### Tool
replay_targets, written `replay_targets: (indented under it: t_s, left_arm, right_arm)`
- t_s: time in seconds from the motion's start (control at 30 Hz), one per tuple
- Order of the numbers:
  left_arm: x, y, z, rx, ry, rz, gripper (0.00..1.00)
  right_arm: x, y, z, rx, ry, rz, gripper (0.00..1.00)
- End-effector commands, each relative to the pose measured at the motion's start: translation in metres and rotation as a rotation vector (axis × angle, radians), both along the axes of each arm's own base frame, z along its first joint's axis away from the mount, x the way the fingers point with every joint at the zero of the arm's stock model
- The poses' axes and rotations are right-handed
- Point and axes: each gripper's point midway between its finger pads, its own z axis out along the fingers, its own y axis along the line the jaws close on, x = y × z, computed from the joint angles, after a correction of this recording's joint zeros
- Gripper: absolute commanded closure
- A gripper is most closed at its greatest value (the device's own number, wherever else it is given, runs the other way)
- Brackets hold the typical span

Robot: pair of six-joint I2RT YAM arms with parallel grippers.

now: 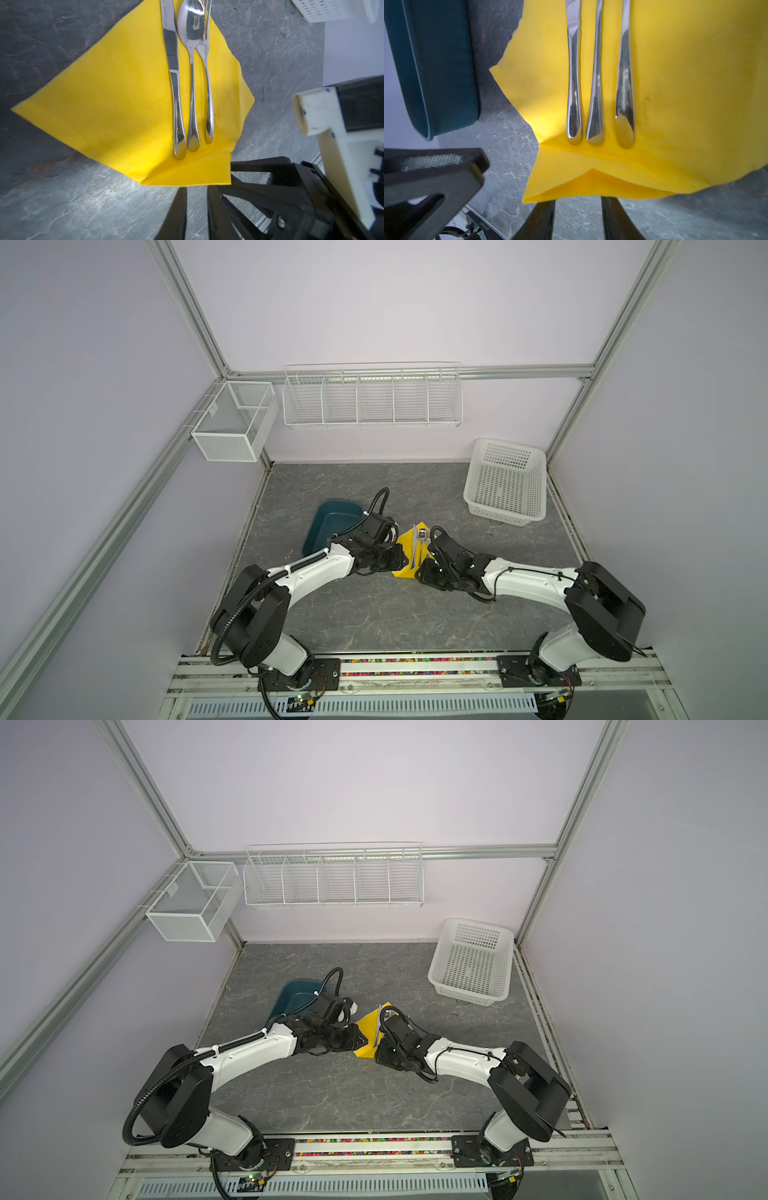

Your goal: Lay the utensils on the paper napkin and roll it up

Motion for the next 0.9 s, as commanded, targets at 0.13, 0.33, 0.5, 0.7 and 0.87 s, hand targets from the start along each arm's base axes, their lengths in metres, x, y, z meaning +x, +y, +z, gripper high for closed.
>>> replay_targets:
  t_s: [0.13,0.33,0.5,0.7,0.87]
  left_arm:
    - [-0.016,-0.003,-0.019,-0.032,0.091,-0.018,0.88]
    - [-0.018,-0.008,-0.028,-0.053,0.123,-0.018,0.91]
    - [-0.01,-0.012,-0.034,-0.042,0.128,-0.002,0.91]
    - [0.002,-0.015,-0.044,0.002,0.123,0.004,0.91]
    - [0.008,-0.015,-0.052,0.039,0.13,0.015,0.92]
  right_arm:
    - [0.012,0.0,0.001,0.006,0.001,-0.03,0.6]
    - [0.015,-0.011,-0.003,-0.015,0.017,-0.092,0.62]
    - [0.019,-0.012,-0.003,-0.009,0.019,-0.105,0.62]
    - [0.022,-0.014,-0.003,-0.023,0.023,-0.116,0.62]
    - [0.023,-0.014,-0.002,-0.045,0.027,-0.101,0.63]
